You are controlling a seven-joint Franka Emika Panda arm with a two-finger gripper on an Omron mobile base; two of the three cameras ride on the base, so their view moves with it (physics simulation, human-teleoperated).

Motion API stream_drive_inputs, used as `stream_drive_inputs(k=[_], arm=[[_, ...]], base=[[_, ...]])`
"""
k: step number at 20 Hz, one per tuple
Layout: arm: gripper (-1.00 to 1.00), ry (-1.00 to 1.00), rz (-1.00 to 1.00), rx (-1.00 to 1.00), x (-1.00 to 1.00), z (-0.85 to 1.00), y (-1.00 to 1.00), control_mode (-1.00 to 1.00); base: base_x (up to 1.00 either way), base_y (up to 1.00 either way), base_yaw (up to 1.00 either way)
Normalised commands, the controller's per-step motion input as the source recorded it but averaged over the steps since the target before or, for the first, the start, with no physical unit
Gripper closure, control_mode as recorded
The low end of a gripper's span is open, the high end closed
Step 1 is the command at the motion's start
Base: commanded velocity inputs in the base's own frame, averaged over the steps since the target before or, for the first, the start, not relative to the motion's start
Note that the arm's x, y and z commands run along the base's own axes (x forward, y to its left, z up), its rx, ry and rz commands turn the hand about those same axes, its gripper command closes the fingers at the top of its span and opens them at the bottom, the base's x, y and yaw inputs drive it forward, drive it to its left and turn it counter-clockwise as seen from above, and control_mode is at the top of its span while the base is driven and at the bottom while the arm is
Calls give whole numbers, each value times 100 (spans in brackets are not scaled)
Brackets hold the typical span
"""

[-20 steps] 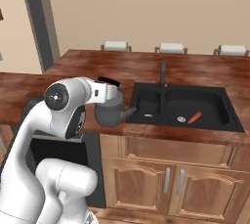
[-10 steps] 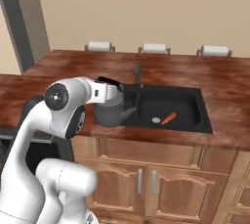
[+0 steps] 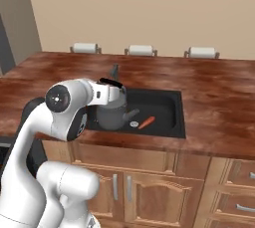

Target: Open the cabinet, pick the kettle from the cabinet, and place it in the sink.

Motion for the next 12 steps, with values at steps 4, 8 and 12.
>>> stream_drive_inputs(k=[4,8,12], arm=[[100,0,0,0,0,0,0,100],[100,0,0,0,0,0,0,100],[100,0,0,0,0,0,0,100]], base=[[31,-51,0],[36,-25,0],[38,-7,0]])
